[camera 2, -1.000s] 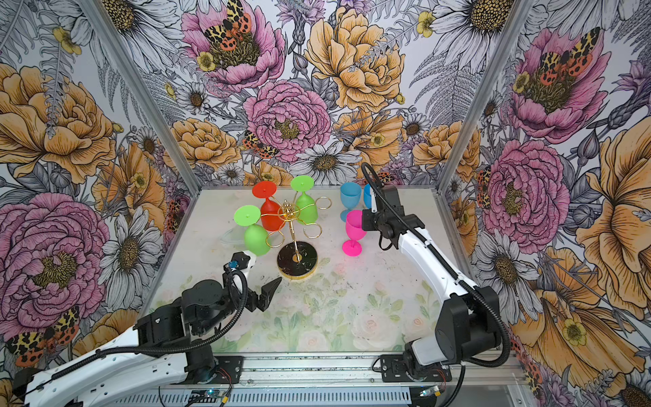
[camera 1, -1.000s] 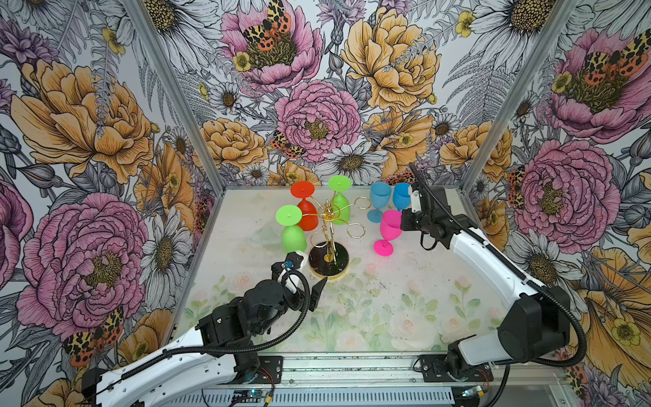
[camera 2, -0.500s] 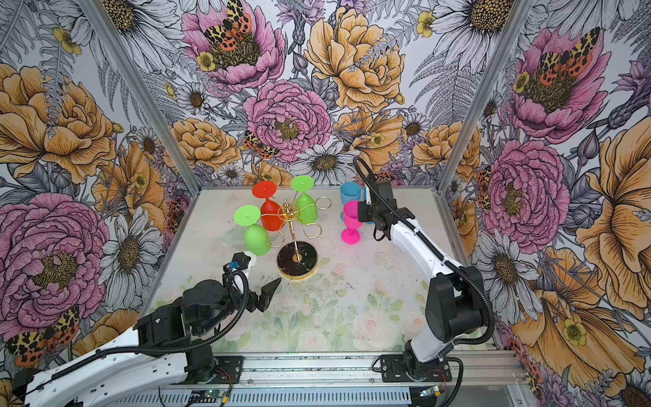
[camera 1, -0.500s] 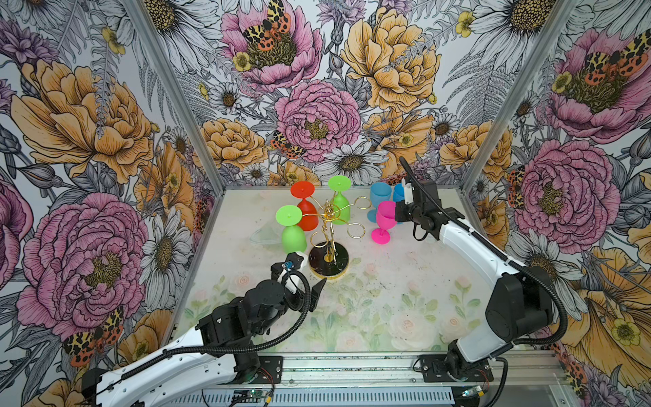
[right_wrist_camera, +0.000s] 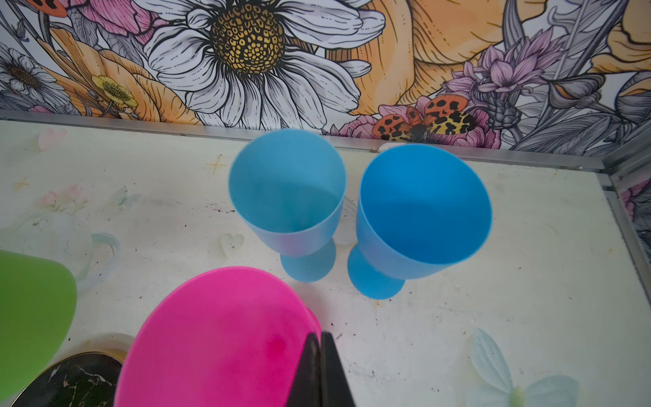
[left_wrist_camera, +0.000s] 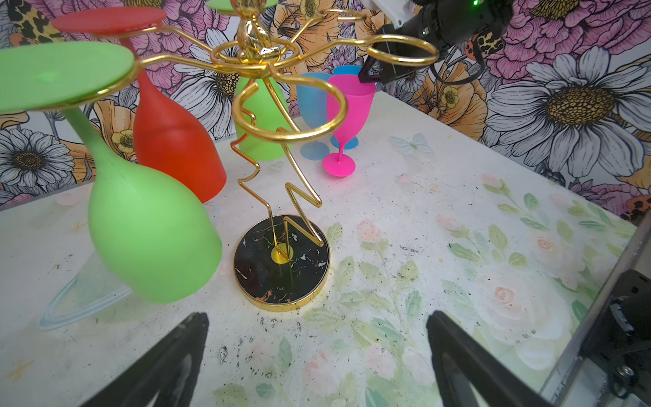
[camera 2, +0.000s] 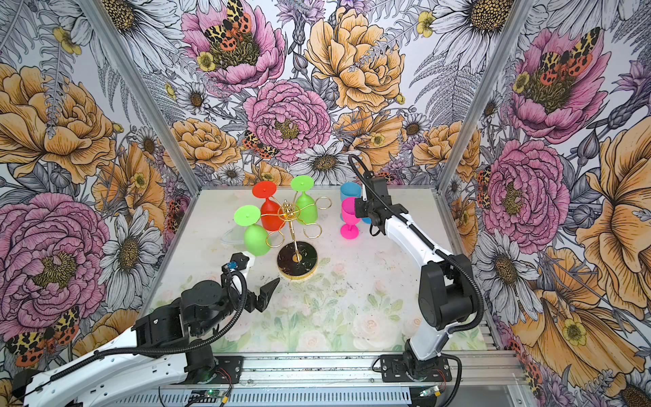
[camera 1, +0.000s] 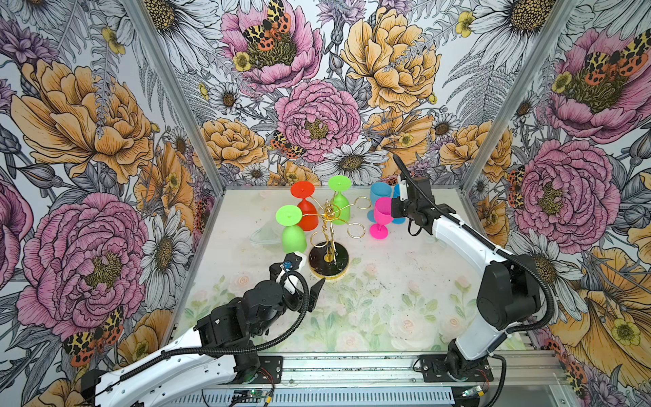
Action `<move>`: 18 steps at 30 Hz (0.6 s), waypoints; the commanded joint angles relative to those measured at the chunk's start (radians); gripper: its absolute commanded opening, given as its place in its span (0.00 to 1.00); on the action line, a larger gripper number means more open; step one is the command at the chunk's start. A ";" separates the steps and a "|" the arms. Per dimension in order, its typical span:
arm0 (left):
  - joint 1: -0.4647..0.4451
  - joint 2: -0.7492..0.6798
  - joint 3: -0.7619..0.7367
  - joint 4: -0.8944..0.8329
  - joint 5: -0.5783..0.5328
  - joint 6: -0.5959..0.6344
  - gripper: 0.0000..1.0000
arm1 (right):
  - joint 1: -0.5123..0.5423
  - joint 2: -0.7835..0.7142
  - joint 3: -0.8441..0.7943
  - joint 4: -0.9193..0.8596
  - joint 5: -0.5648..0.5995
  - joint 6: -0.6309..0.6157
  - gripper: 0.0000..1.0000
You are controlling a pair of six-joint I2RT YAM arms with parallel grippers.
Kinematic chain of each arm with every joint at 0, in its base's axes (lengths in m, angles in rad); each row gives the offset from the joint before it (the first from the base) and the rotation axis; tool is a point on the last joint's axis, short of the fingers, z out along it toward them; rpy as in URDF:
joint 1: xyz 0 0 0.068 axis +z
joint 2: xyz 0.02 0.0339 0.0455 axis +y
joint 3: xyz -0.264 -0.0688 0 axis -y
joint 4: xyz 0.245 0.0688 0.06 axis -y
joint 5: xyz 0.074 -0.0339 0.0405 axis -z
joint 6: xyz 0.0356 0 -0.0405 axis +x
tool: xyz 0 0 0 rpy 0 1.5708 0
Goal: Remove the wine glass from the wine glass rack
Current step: 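Lower the pink glass upright in front of the blue glasses, open right gripper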
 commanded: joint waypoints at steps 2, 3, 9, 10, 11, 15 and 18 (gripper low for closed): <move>-0.004 -0.016 0.023 -0.007 -0.034 0.007 0.99 | 0.007 0.028 0.035 0.054 0.028 -0.005 0.00; -0.006 -0.016 0.023 -0.007 -0.035 0.007 0.99 | 0.007 0.033 0.033 0.057 0.030 -0.004 0.00; -0.013 -0.017 0.023 -0.012 -0.046 0.008 0.99 | 0.007 0.054 0.030 0.068 0.031 0.001 0.00; -0.014 -0.017 0.023 -0.011 -0.045 0.009 0.99 | 0.006 0.055 0.030 0.069 0.030 0.000 0.00; -0.014 -0.017 0.023 -0.013 -0.046 0.008 0.99 | 0.006 0.058 0.031 0.069 0.030 0.002 0.00; -0.015 -0.017 0.023 -0.013 -0.046 0.008 0.99 | 0.005 0.065 0.027 0.068 0.032 0.009 0.00; -0.015 -0.018 0.024 -0.016 -0.045 0.007 0.99 | 0.004 0.069 0.026 0.067 0.028 0.015 0.00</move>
